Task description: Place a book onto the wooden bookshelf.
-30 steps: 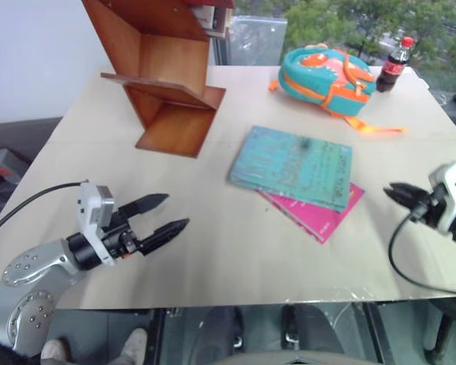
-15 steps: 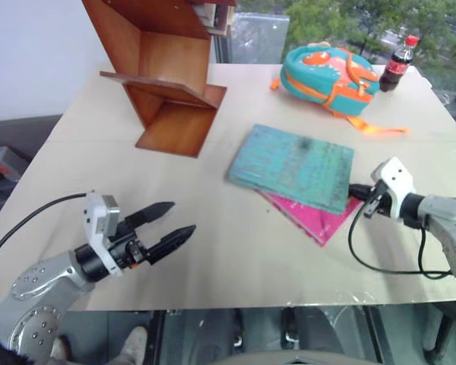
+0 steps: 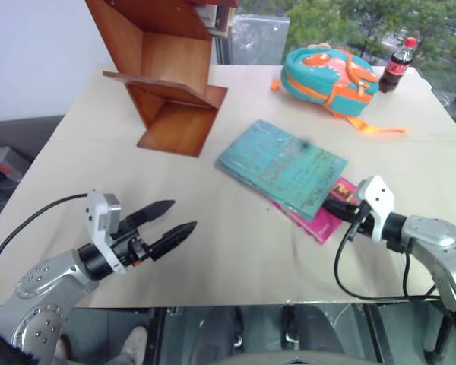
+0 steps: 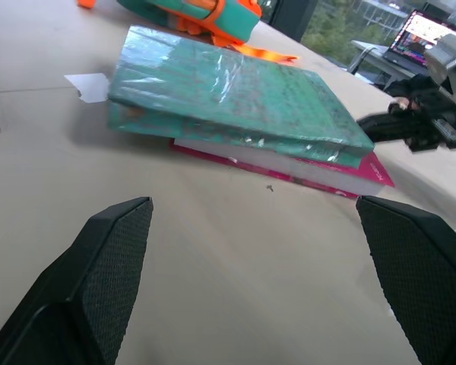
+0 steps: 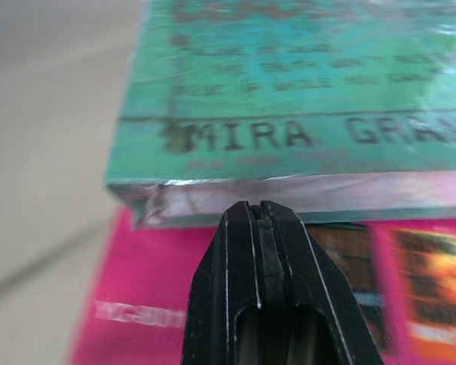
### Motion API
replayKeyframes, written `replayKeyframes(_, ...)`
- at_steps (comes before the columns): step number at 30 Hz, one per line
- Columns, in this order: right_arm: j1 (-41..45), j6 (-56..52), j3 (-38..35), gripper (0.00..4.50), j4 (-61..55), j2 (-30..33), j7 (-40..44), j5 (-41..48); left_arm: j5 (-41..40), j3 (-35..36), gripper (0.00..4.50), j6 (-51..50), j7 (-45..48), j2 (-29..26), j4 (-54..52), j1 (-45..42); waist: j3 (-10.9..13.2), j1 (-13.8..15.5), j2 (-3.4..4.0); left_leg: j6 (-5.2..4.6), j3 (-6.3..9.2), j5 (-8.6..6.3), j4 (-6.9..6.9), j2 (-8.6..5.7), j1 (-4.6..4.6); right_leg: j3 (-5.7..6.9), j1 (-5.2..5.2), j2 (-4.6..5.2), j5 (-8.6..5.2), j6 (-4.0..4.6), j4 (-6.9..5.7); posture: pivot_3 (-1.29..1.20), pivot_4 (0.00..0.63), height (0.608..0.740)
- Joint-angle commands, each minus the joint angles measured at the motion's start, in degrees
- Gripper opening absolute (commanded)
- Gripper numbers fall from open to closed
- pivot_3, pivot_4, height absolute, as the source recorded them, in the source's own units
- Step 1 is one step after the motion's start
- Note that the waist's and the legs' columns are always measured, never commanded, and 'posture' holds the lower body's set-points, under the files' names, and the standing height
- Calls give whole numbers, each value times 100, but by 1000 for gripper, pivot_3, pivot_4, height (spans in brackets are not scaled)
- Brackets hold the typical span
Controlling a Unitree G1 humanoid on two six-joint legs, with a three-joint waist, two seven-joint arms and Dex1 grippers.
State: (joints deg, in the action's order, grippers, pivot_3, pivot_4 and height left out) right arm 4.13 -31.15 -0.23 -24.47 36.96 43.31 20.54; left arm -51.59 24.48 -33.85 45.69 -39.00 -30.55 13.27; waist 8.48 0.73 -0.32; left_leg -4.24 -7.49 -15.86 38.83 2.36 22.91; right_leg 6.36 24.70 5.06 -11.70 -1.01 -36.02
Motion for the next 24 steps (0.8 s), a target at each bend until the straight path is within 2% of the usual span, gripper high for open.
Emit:
replayKeyframes(1, -66, -57, 23, 29, -522, -72, -73, 171, -114, 33, 4500, -44, -35, -18, 16, -80, 0, -4, 0, 0, -1, 0, 0, 0, 0, -1, 0, 0, 0, 0, 1, 0, 150, 740)
replayKeyframes(5, -199, -56, 17, 29, -796, -149, -290, 53, -106, -53, 4500, -110, -87, -6, 140, -231, 0, -1, 0, 0, 1, 0, 0, 0, 0, 1, 0, -1, -1, -1, 0, 0, 150, 740)
replayKeyframes(7, -474, -153, -297, 29, -1023, -75, -296, 214, -61, -153, 4500, -201, -274, 53, 222, -357, 0, 23, -1, 0, 1, 0, 0, 0, 0, 2, 0, 0, -1, 0, 0, 0, 150, 740)
replayKeyframes(8, -624, -216, -483, 267, -1148, -34, -271, 351, -2, -206, 4500, -217, -366, 84, 251, -404, 0, 32, 0, 0, 3, 0, 0, -2, 1, 3, -1, 2, -1, 0, 0, 0, 150, 740)
replayKeyframes(10, -1046, -292, -945, 831, -1454, 44, -144, 694, 4, -306, 4500, -306, -528, 176, 339, -507, 0, 33, -1, -1, 4, 0, 0, -6, 2, 2, -2, 6, -1, -1, 1, 0, 150, 740)
replayKeyframes(13, -1676, -185, -1401, 2273, -1822, 189, -66, 784, -405, -372, 4500, -746, -817, 304, 497, -701, -1, 21, -5, -2, 5, -1, 1, -7, 3, 1, -5, 6, 2, -5, 4, 0, 150, 740)
replayKeyframes(17, -2304, 190, -1887, 4286, -2287, 188, -22, 834, -1847, -388, 4500, -1801, -2118, 916, 1165, -1395, -2, 8, -12, -1, 11, 0, 1, 1, -5, -14, -11, 2, 3, -11, 1, 0, 150, 740)
replayKeyframes(18, -2334, 199, -1922, 4439, -2400, 161, -72, 891, -2126, -435, 4500, -1917, -2431, 1121, 1346, -1558, -3, 12, -9, -1, 12, 0, 2, 4, -7, -18, -15, -2, 3, -11, 1, 0, 150, 740)
replayKeyframes(20, -2334, 242, -1907, 4439, -2556, 157, -159, 897, -2577, -514, 4500, -2165, -3088, 1497, 1699, -1830, 8, -8, -32, -2, 14, 0, 25, 2, -12, -22, -16, 1, 4, -12, -27, 0, 150, 740)
replayKeyframes(24, -2170, 152, -1719, 4439, -2819, 76, -460, 951, -2814, -681, 4500, -2187, -3869, 2281, 2314, -2408, 16, 17, -56, -4, 13, -1, 48, -3, -13, -26, -15, 7, 2, -9, -50, 0, 150, 740)
